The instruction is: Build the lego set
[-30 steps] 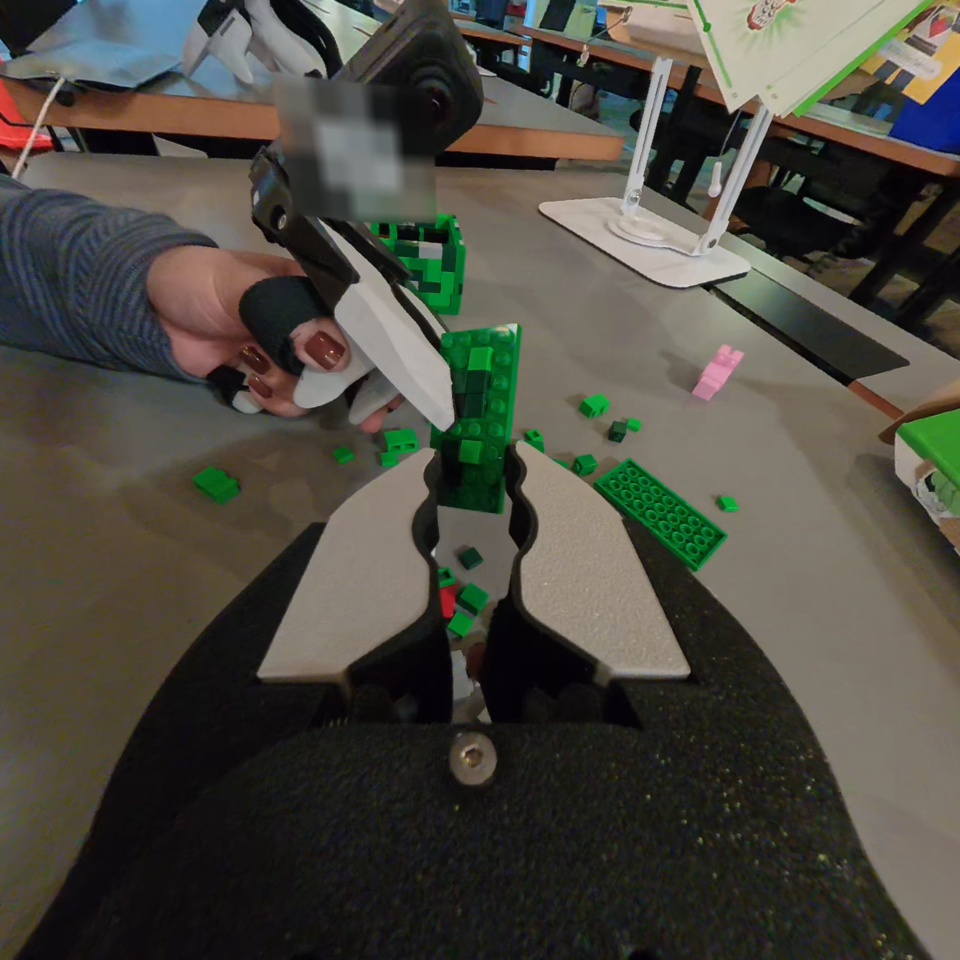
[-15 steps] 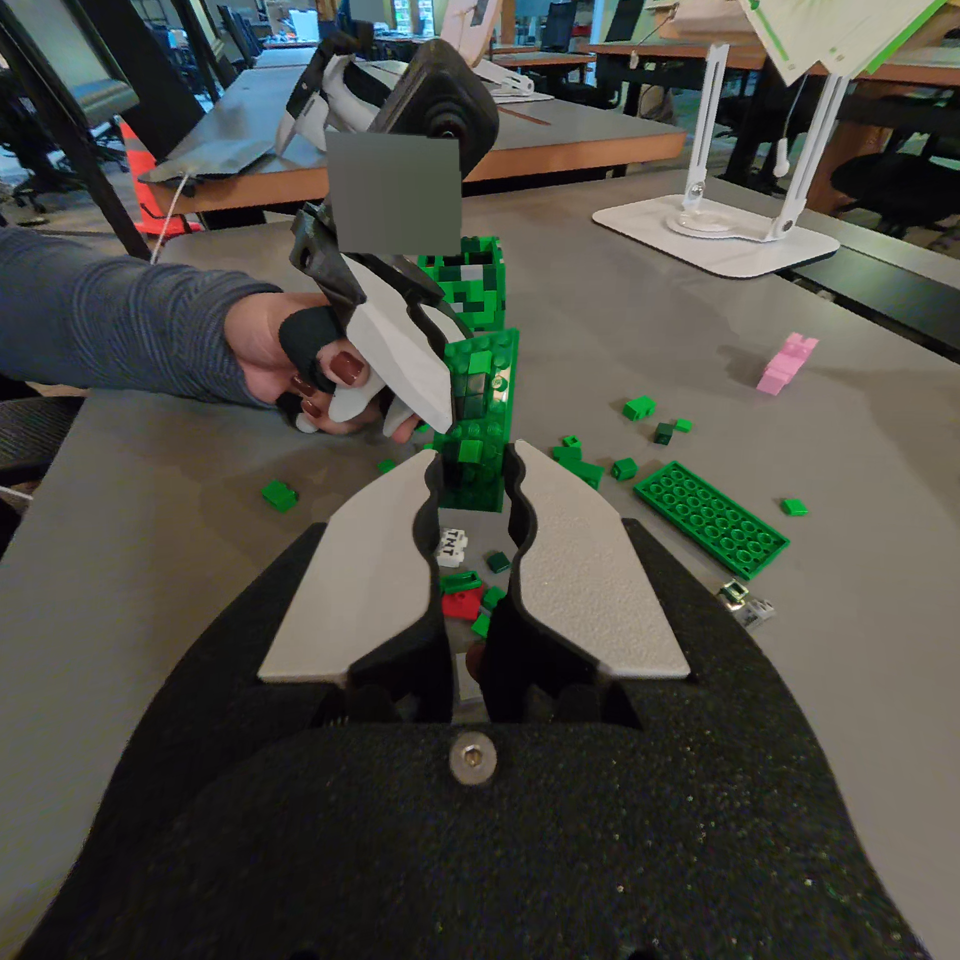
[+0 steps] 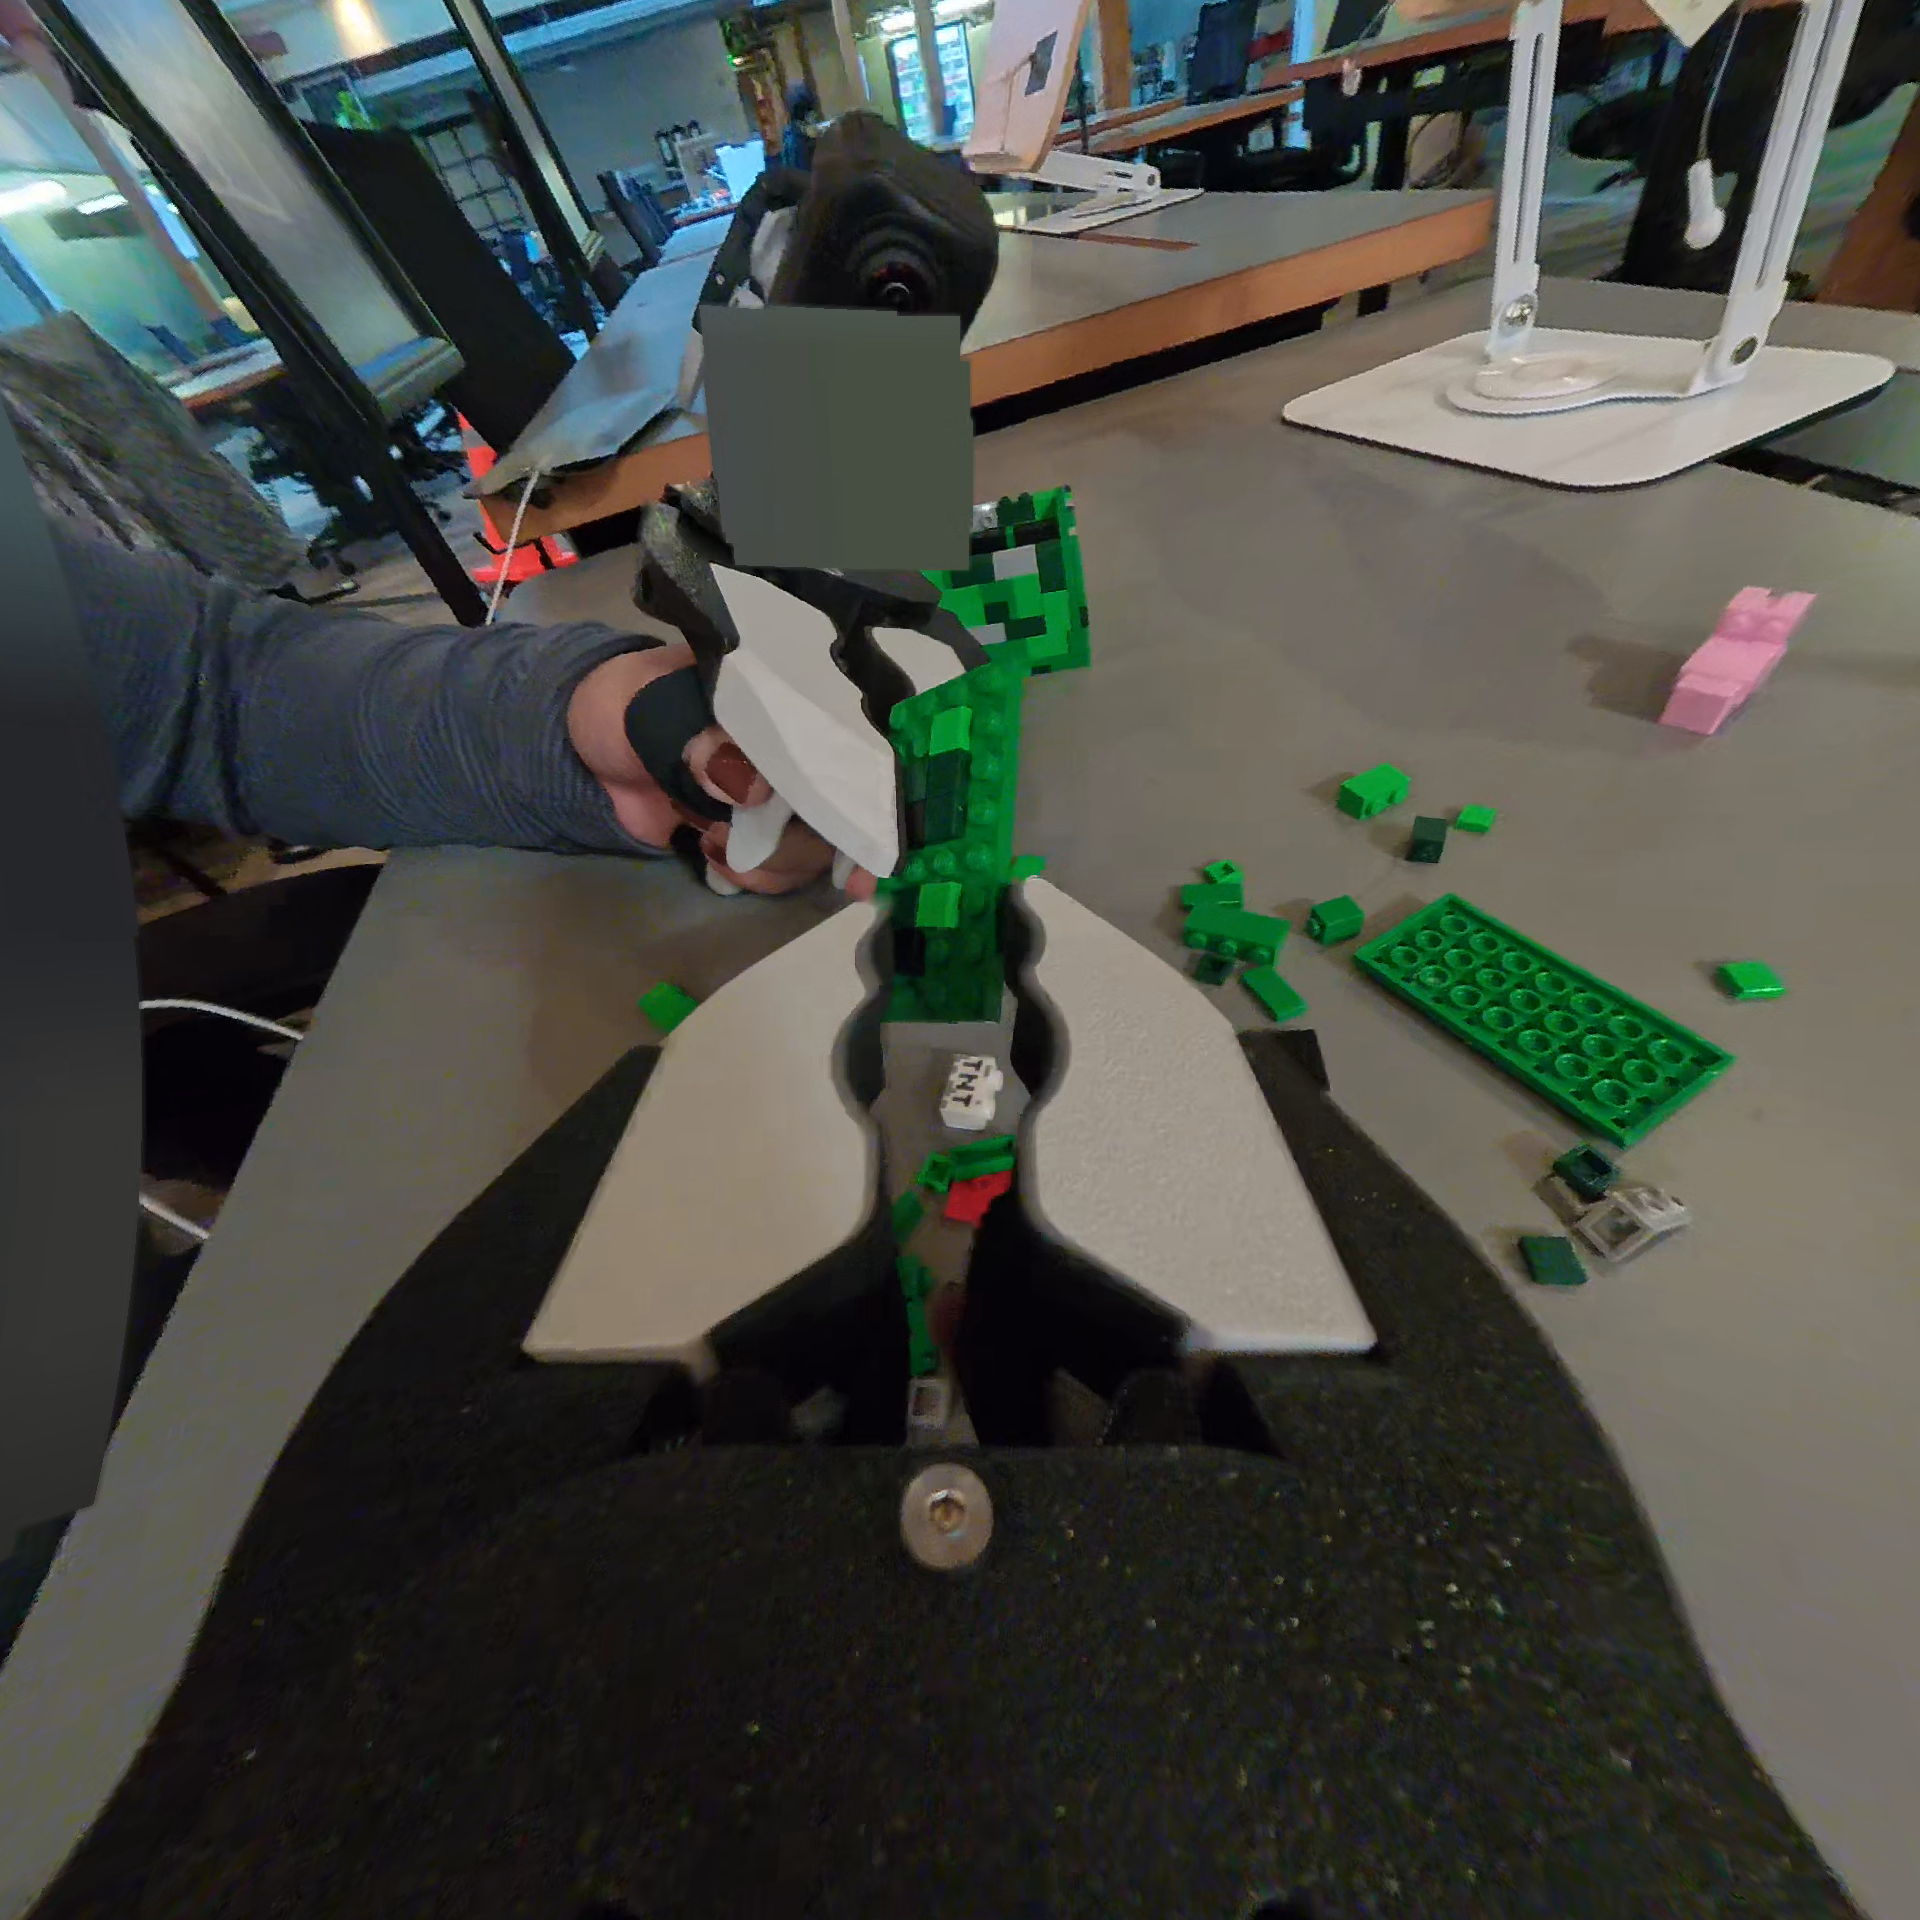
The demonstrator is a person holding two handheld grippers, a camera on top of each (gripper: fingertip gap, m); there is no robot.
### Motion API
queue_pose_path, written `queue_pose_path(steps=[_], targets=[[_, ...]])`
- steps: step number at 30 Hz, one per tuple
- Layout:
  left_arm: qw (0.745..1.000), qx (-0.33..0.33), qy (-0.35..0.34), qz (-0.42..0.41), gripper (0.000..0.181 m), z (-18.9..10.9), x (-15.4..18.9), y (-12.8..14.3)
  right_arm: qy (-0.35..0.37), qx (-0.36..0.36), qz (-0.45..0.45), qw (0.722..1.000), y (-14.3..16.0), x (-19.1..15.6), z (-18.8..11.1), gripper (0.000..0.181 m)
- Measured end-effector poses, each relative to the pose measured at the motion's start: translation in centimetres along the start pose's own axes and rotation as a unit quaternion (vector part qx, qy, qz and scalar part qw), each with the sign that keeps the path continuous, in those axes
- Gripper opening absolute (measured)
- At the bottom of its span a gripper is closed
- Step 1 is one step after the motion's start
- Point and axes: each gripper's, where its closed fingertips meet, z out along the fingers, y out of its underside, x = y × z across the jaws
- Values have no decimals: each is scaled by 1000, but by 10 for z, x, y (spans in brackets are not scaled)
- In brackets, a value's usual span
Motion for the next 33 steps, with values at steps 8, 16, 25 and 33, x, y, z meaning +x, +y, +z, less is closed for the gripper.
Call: queue_pose_path(steps=[8,16,25,33], targets=[[999,26,-9,24,5,-1,1,-7,31,17,-23,999,-4,4,-2,14],[999,33,-5,-4,5,-4,-3,-8,126,-20,-148,981,-1,4,3,25],[999,32,4,-42,8,-5,-6,-9,204,-44,-235,949,0,11,5,24],[996,43,17,-71,9,-8,-7,-12,263,-61,-240,932,-2,14,8,23]])
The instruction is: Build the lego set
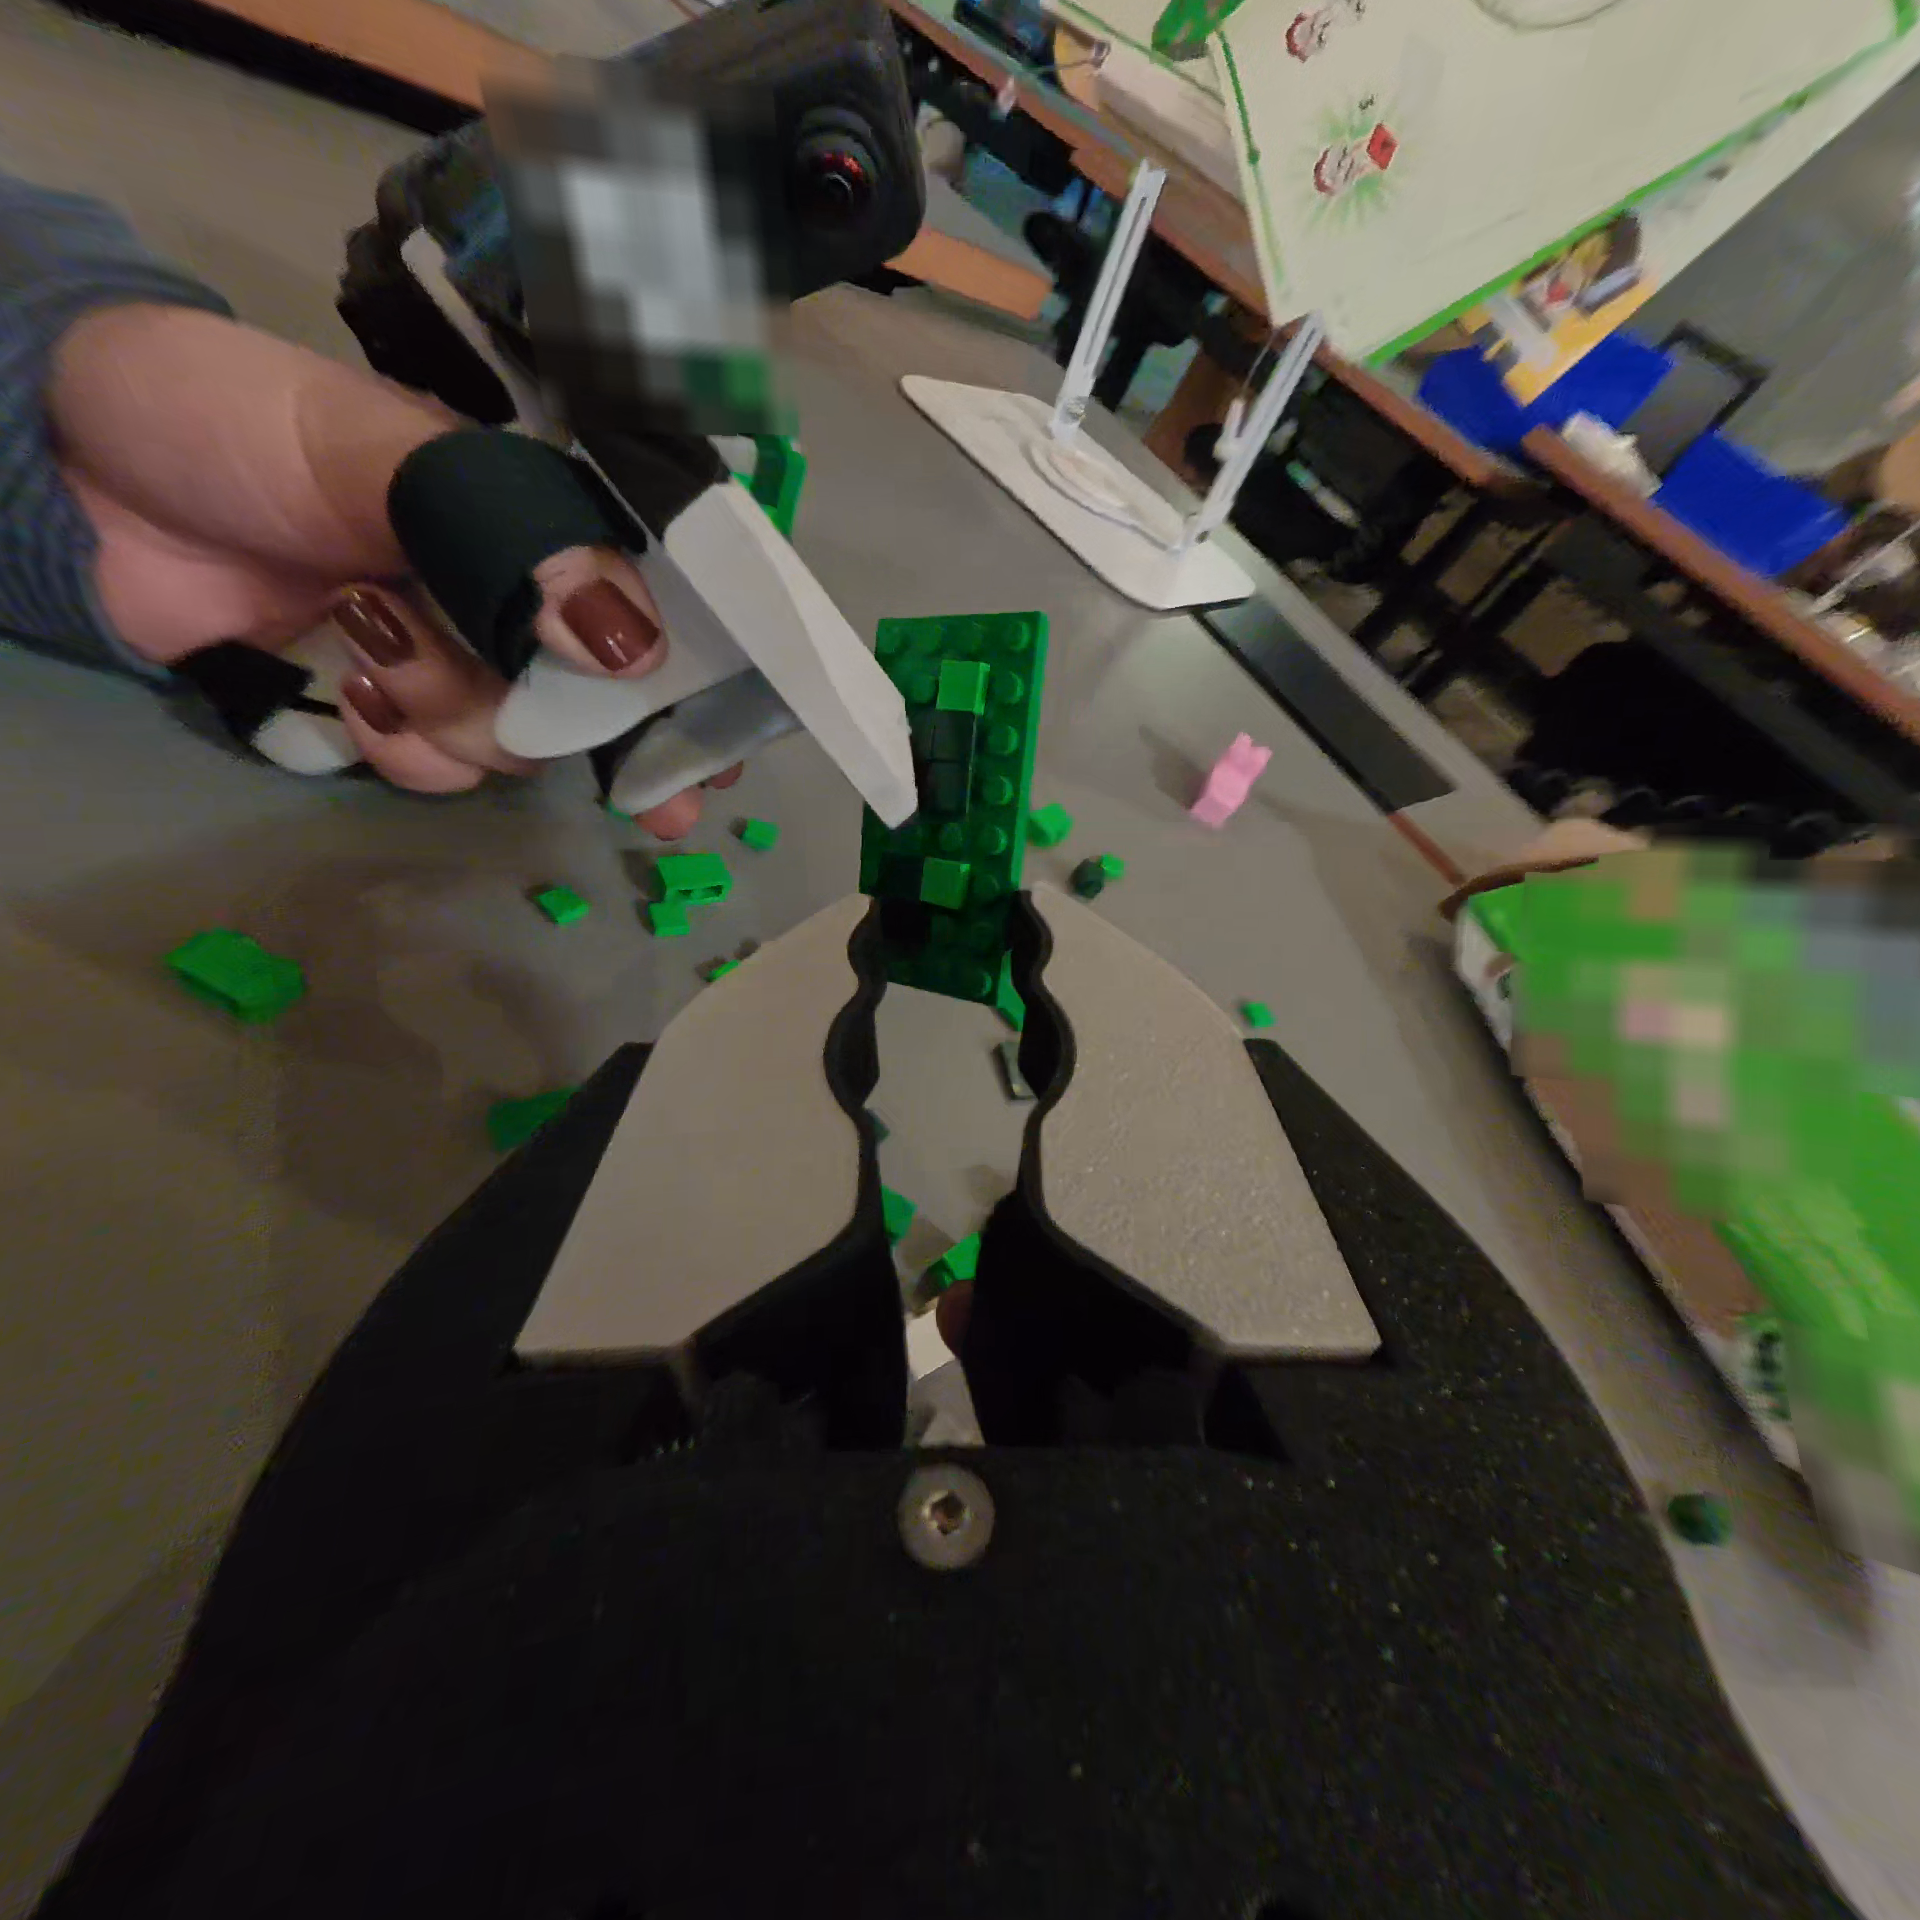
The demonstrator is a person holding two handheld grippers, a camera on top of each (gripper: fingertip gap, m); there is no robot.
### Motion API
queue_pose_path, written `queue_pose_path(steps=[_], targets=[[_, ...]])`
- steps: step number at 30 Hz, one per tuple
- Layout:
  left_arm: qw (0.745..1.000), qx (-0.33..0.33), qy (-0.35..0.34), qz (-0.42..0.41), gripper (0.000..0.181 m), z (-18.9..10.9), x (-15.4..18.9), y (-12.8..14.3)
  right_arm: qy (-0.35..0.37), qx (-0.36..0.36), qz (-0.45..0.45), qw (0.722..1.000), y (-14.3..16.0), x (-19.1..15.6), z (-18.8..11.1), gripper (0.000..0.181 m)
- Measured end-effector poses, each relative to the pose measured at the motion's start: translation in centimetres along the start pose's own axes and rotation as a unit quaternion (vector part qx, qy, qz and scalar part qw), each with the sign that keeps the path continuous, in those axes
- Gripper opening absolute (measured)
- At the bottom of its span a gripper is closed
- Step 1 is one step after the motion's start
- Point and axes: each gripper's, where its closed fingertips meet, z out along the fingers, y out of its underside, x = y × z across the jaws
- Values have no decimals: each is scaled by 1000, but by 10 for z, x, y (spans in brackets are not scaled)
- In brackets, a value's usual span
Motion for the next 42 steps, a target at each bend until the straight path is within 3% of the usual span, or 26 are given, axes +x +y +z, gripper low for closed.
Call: queue_pose_path(steps=[7,9,12,14,20,27,36,42], targets=[[999,-10,9,38,5,1,6,2,-113,34,150,982,-5,-6,-8,21],[999,-11,7,48,7,1,6,2,-146,47,189,970,-6,-6,-12,10],[997,-14,32,62,6,2,13,3,-214,71,264,938,-12,-9,-18,8],[997,-15,22,68,5,3,12,4,-226,72,274,932,-9,-9,-17,9],[999,15,-5,41,5,0,3,-4,-90,70,129,985,-10,0,-8,17],[999,33,-25,24,6,0,-1,-5,2,36,49,998,-12,1,1,26],[1000,22,-13,7,7,1,0,-3,37,15,-20,999,-11,2,0,23],[1000,19,-4,18,5,1,4,-2,-43,44,109,992,-14,1,-3,22]])
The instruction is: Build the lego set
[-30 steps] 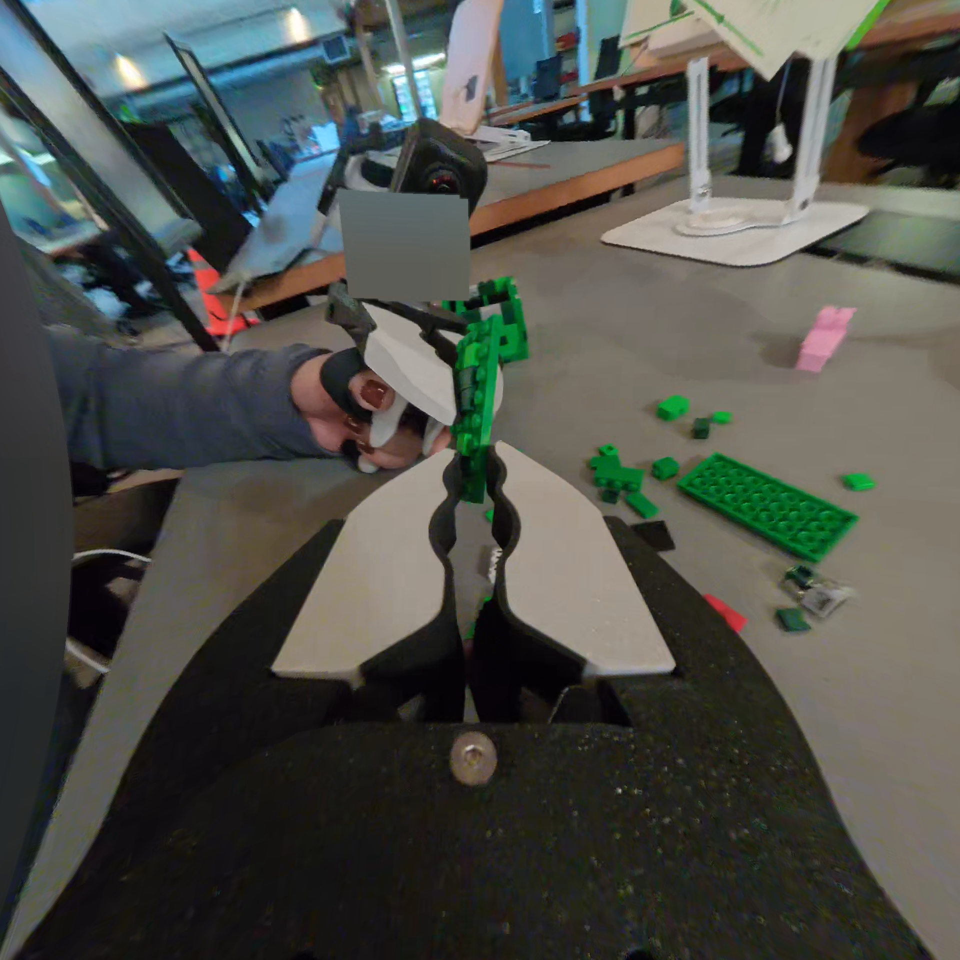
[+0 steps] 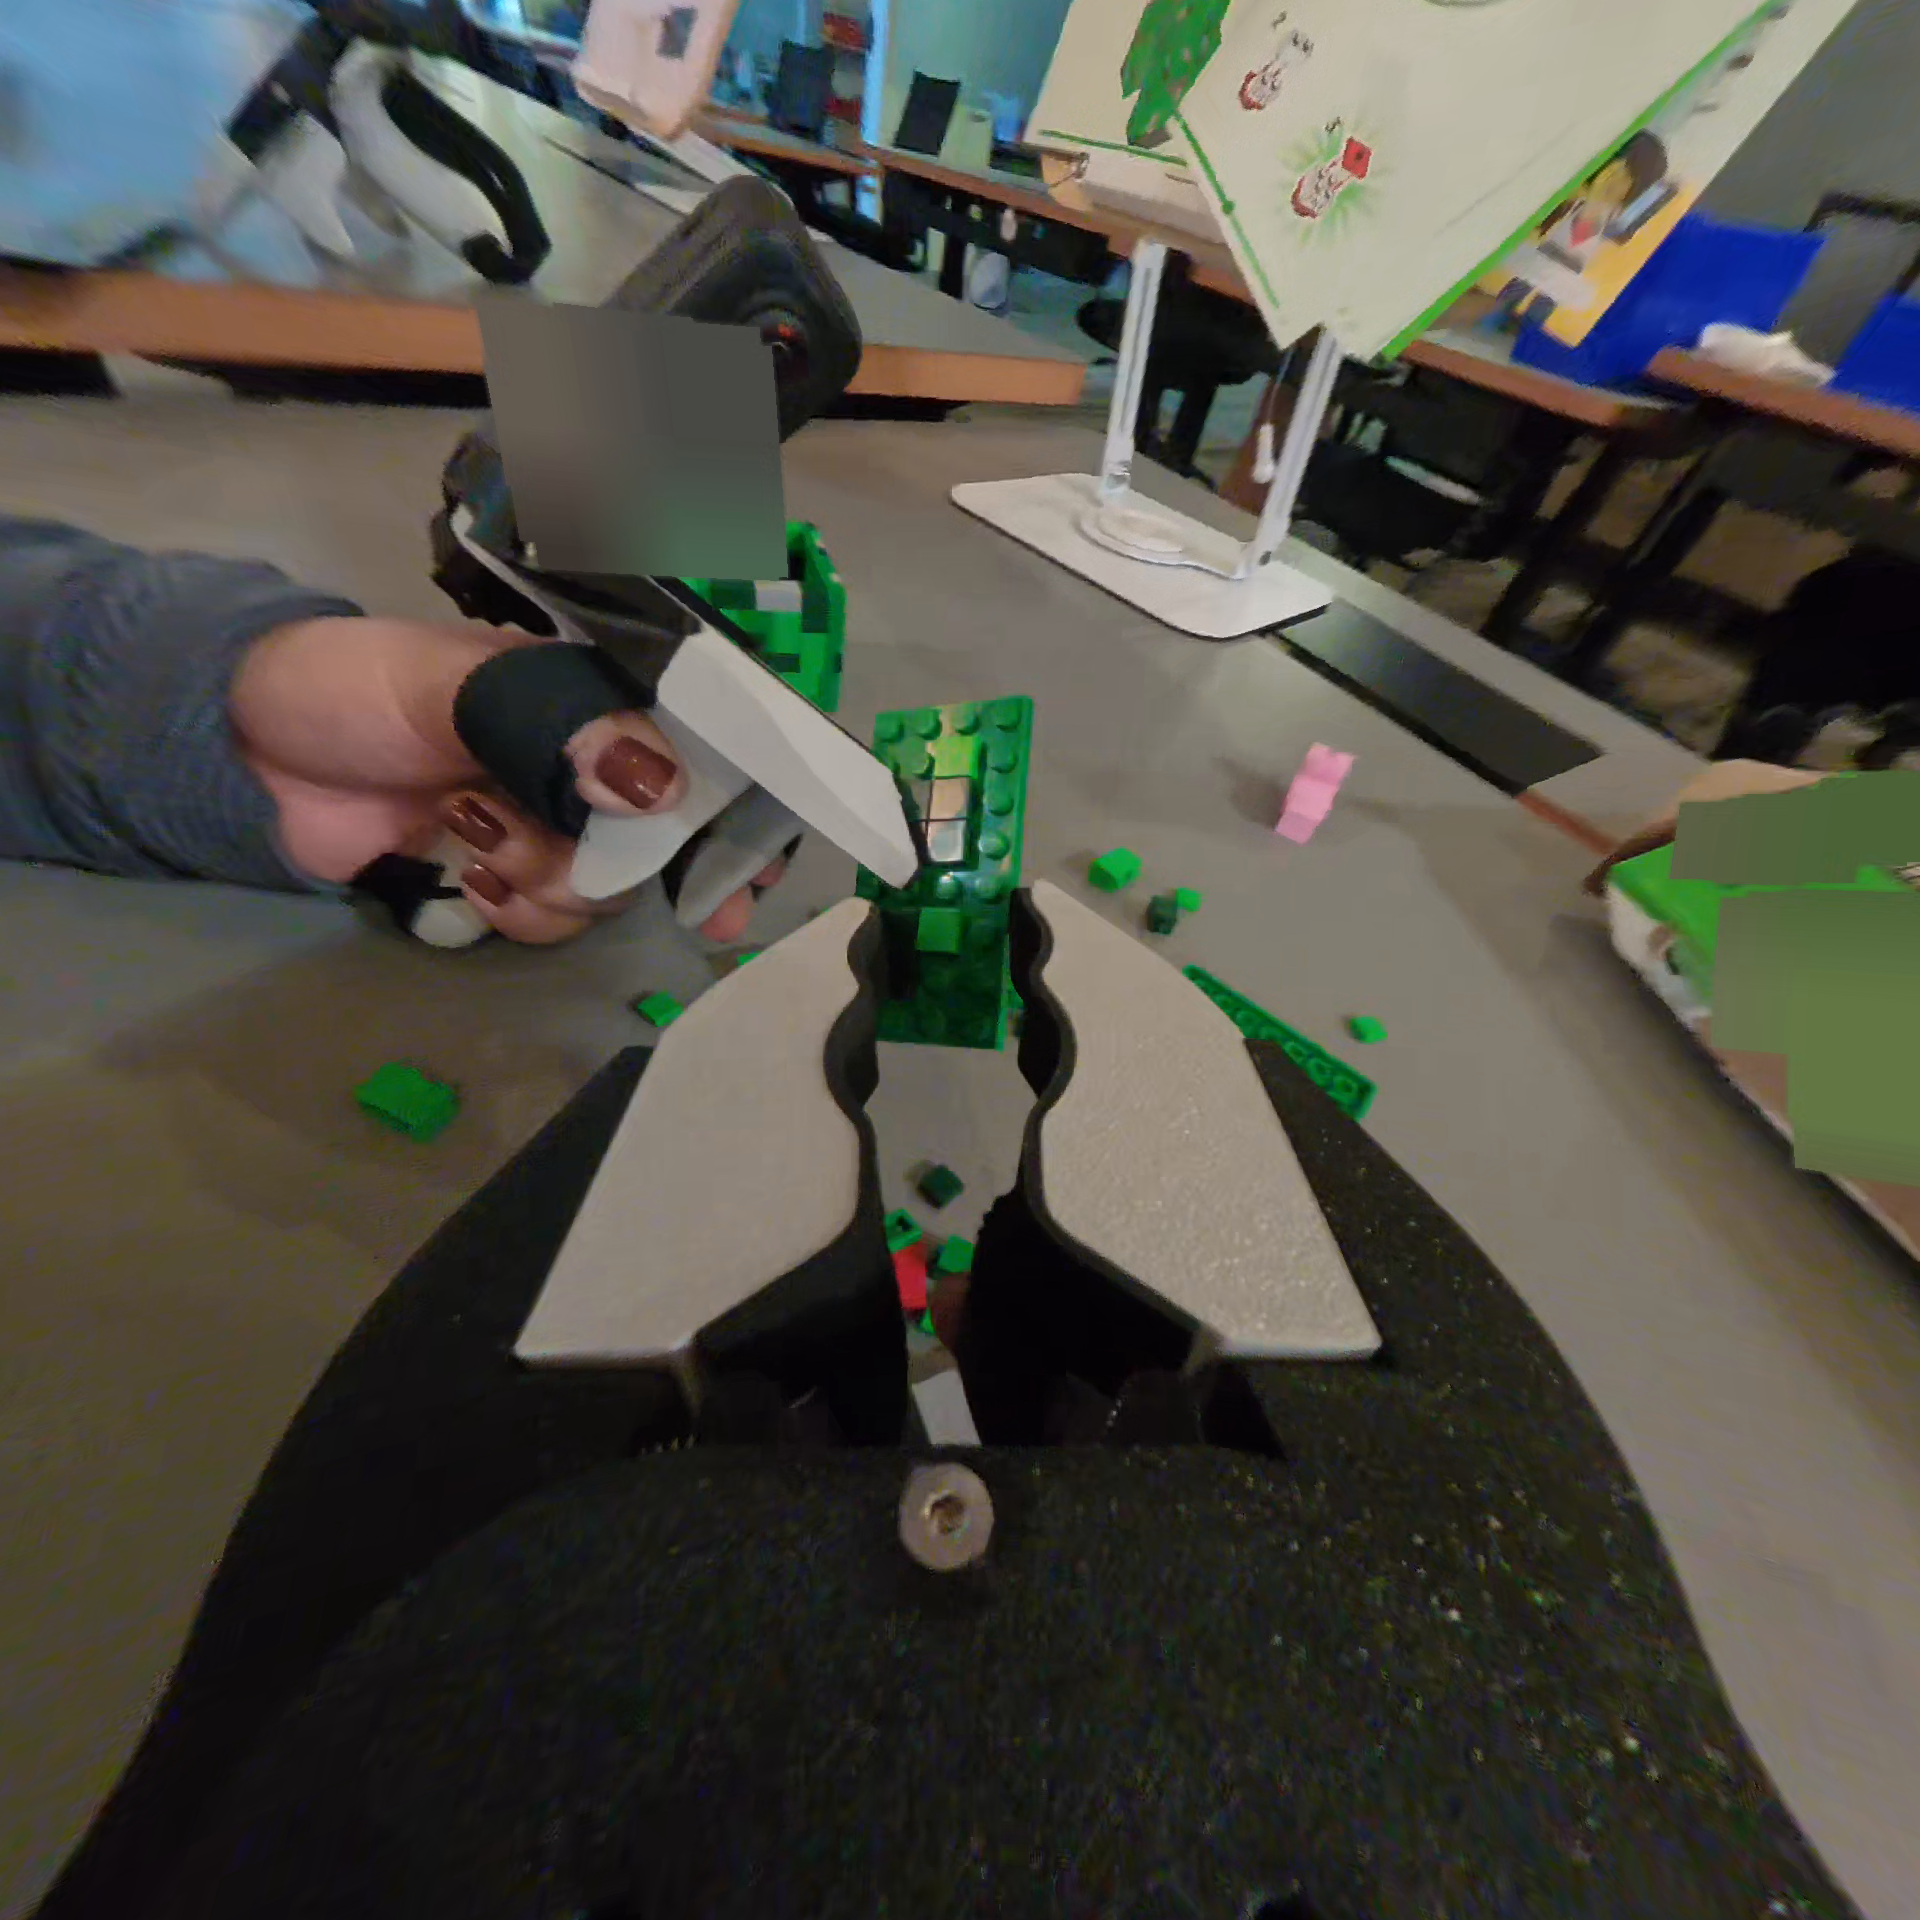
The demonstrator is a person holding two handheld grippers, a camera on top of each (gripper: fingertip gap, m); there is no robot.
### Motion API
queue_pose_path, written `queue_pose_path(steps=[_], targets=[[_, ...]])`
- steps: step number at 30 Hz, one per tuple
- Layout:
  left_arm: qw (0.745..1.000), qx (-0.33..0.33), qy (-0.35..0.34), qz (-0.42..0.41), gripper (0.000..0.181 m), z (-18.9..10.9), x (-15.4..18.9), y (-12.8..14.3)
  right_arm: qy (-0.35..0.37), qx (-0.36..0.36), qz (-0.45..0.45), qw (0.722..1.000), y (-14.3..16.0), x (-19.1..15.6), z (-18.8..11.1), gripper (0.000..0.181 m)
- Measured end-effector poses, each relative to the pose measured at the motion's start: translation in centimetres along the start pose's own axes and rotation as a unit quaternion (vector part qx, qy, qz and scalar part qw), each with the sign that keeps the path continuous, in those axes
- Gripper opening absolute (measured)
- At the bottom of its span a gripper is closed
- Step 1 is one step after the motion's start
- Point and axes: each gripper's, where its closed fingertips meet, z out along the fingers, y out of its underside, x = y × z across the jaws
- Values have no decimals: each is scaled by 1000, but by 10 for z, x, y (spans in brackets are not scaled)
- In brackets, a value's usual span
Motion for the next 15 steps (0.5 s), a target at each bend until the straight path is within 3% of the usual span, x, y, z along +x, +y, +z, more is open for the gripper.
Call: queue_pose_path(steps=[2,3,5,11,15], targets=[[1000,-6,-10,5,7,0,-2,1,-15,9,13,1000,-1,1,-3,19],[1000,-10,13,18,6,1,5,2,-22,24,30,999,-5,3,-6,5],[999,-14,17,35,5,2,7,3,-60,30,80,995,-5,2,-9,5],[999,-27,9,42,5,4,6,8,-100,23,101,990,0,2,-11,7],[998,-31,16,53,5,6,10,10,-117,13,138,983,2,7,-14,24]])
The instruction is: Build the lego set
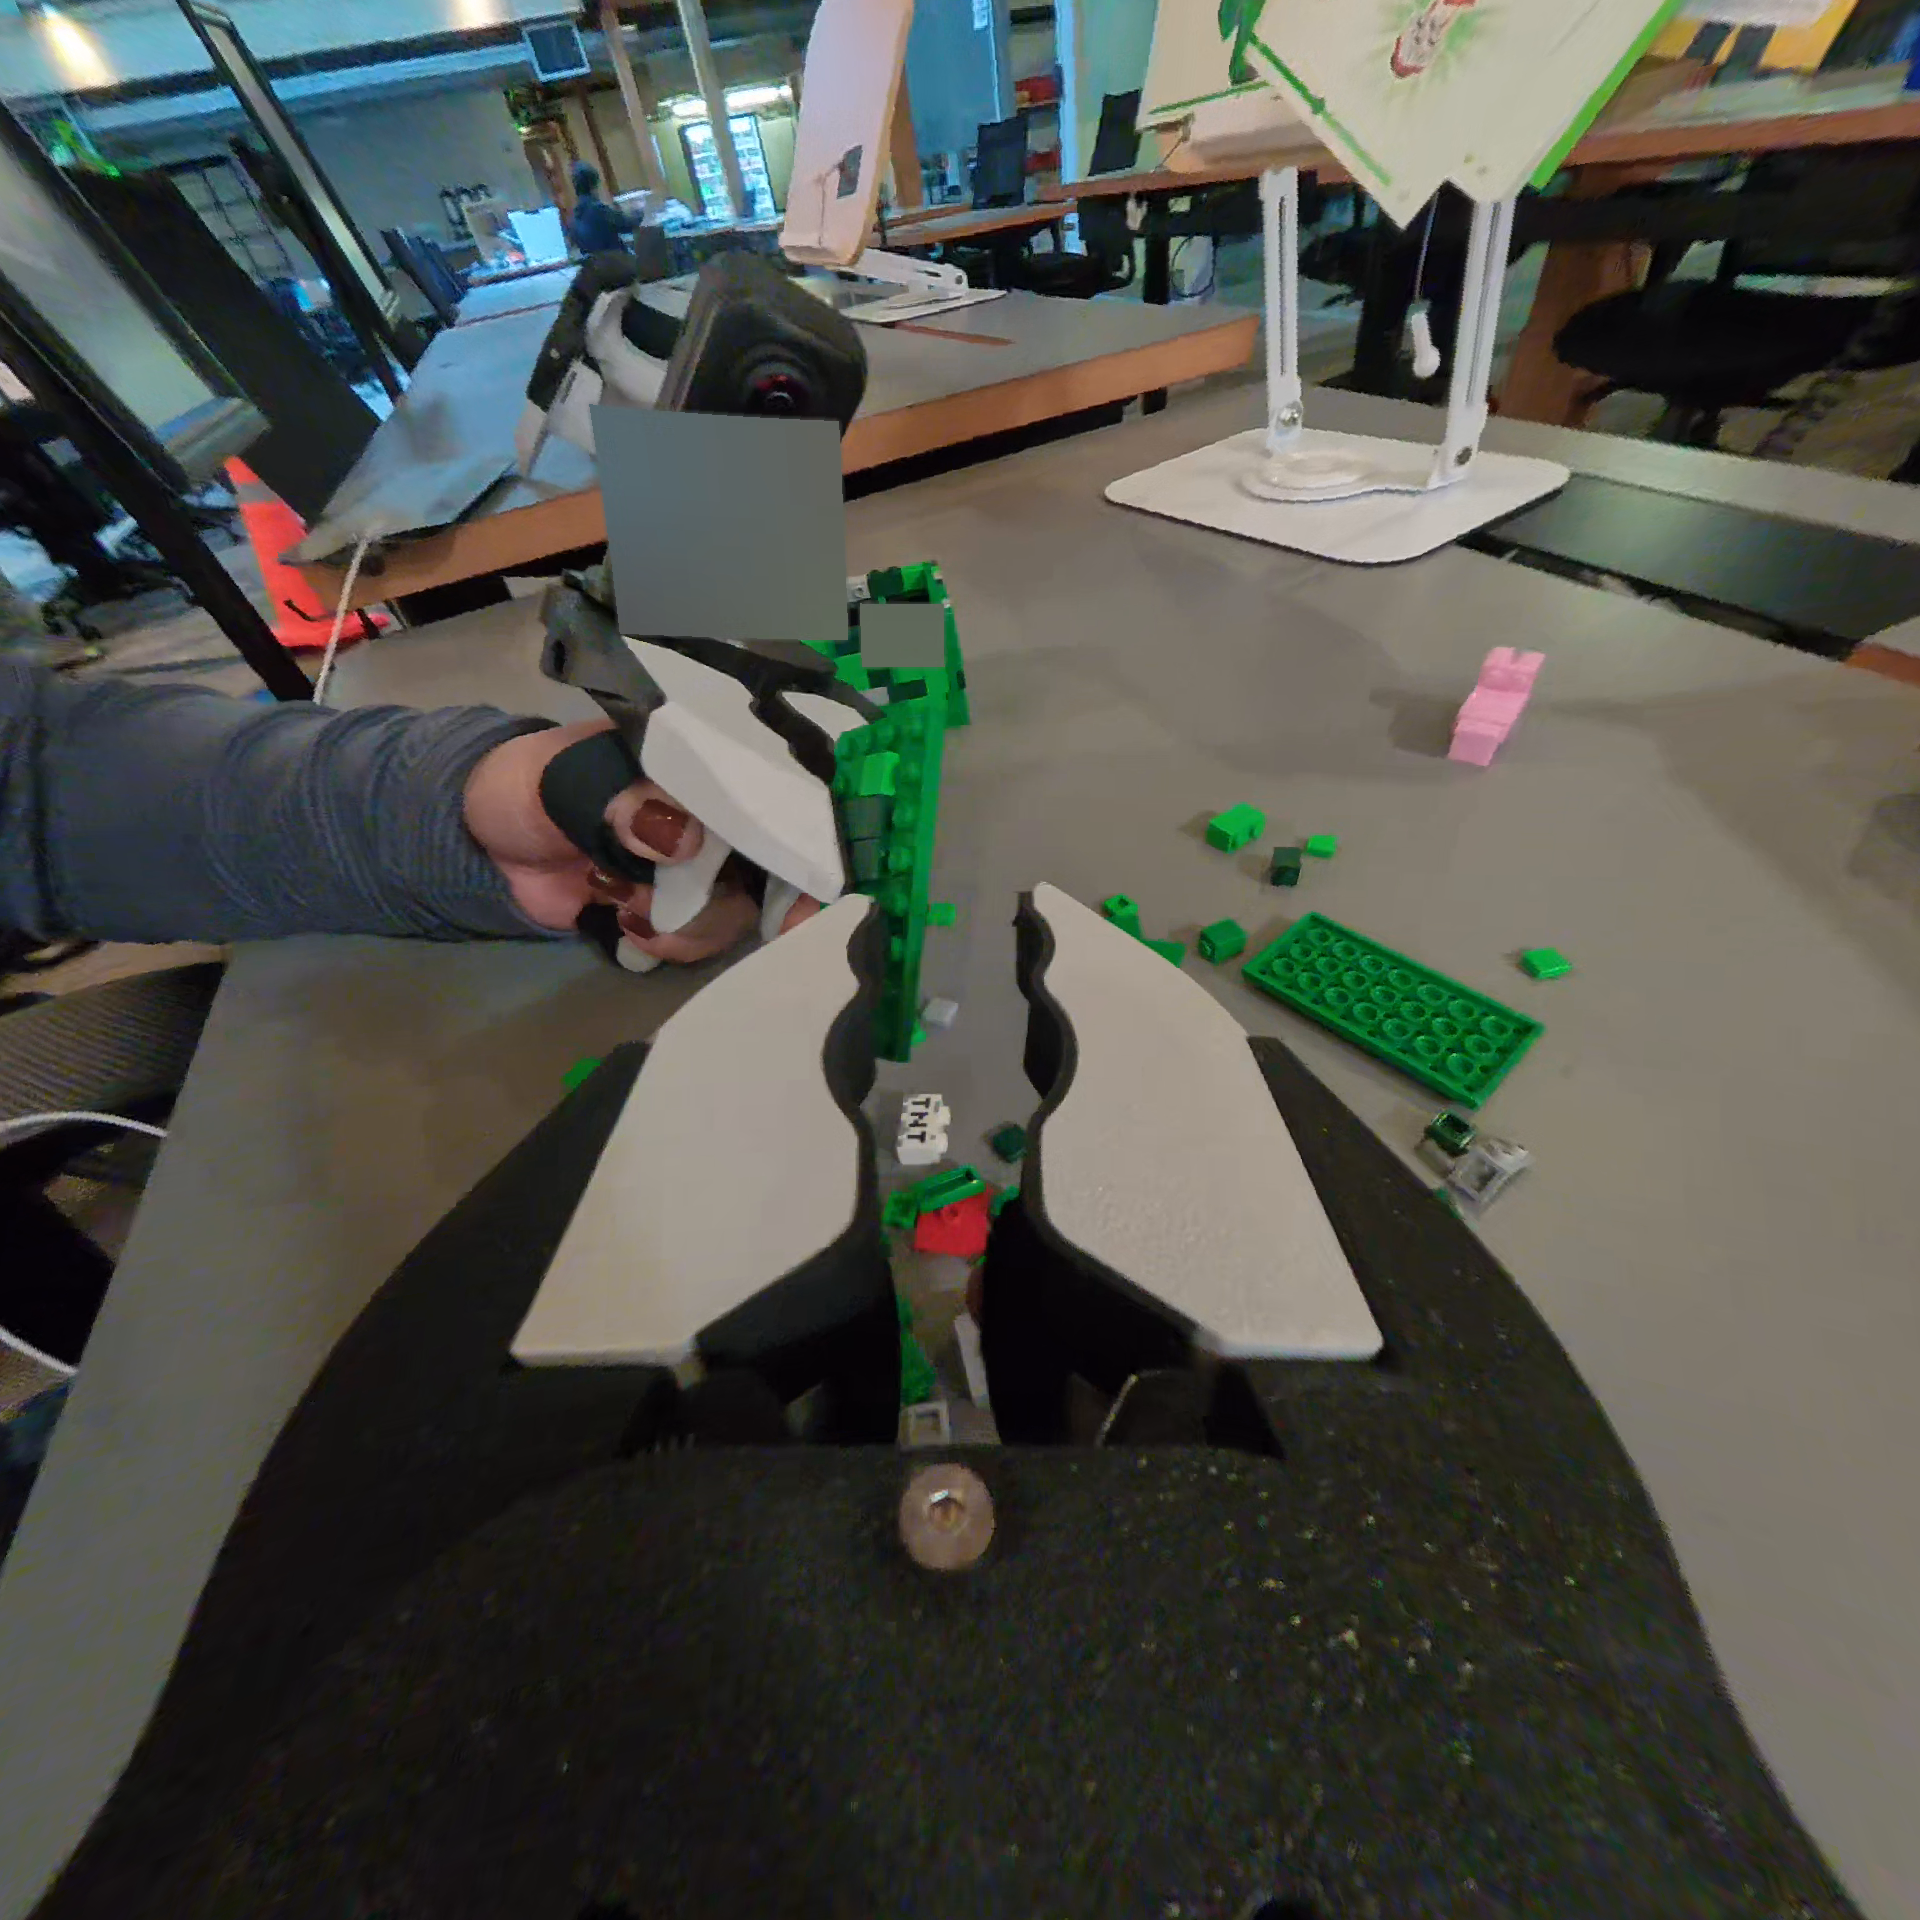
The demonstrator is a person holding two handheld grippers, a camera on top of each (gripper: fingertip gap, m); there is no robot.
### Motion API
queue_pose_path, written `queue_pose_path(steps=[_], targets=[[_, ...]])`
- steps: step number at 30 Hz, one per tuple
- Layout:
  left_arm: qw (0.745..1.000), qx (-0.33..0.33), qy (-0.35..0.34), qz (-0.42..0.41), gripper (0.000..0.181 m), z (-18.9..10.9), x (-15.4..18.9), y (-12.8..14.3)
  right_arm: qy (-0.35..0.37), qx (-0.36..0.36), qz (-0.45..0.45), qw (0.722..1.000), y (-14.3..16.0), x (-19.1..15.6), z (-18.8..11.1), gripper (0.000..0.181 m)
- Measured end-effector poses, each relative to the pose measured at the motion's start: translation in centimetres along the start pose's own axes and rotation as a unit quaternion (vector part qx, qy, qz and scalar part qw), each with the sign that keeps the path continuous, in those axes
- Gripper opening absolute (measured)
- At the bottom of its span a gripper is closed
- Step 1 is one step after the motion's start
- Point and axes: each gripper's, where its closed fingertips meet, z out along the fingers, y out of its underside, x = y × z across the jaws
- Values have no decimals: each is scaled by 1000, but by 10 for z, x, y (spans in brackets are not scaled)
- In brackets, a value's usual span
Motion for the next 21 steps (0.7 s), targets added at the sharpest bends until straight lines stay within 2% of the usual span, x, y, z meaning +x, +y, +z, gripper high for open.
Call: queue_pose_path(steps=[4,9,12,17,19,21], targets=[[1000,4,4,3,5,0,2,0,13,3,-14,1000,-2,3,-2,32],[1000,2,-6,0,5,0,-1,0,92,4,-178,980,-7,3,-4,32],[1000,9,-8,-2,5,-1,-2,-1,96,-15,-240,966,-2,-3,-2,32],[1000,-5,18,-15,5,1,3,2,13,-47,-150,987,12,-15,1,29],[999,-7,35,-17,7,1,7,3,-17,-50,-102,993,13,-18,0,19],[998,19,58,1,18,0,15,-4,-33,-43,-61,997,10,-19,-2,9]])
